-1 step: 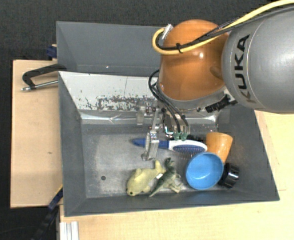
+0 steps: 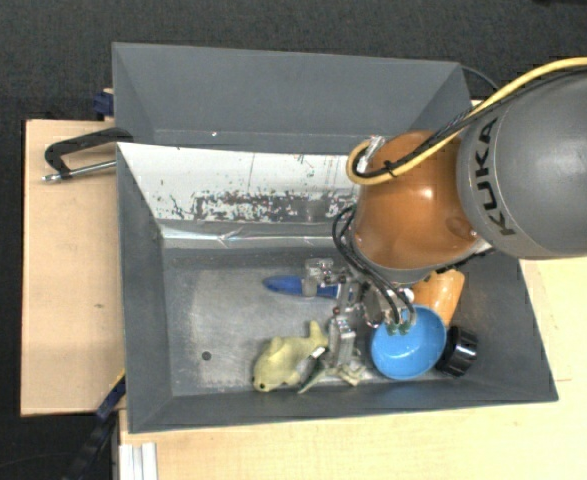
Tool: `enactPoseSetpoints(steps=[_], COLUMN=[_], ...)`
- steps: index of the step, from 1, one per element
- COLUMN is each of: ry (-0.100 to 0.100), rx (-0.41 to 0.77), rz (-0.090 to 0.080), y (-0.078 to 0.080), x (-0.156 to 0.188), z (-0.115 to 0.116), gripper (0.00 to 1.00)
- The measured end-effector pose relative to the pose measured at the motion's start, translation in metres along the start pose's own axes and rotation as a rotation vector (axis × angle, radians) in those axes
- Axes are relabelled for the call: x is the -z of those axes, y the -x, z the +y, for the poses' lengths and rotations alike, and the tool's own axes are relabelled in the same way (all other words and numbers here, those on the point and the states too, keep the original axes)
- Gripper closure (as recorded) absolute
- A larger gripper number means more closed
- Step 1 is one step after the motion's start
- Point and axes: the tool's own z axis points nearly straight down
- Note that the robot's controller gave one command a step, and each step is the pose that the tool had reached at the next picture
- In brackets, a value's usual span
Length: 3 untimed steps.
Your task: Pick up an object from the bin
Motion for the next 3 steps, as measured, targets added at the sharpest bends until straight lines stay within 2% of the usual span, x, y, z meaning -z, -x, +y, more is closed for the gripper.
enactPoseSetpoints(steps=[1, 2, 3], ry=[0.004, 0.004, 0.004], rx=[0.003, -0.001, 0.029], rz=[-0.003, -0.010, -0.023], y=[-0.003, -0.001, 0.007], x=[-0.077, -0.073, 0.093], z=[0.037, 0.035, 0.035], gripper=[0.00, 1.00, 1.00])
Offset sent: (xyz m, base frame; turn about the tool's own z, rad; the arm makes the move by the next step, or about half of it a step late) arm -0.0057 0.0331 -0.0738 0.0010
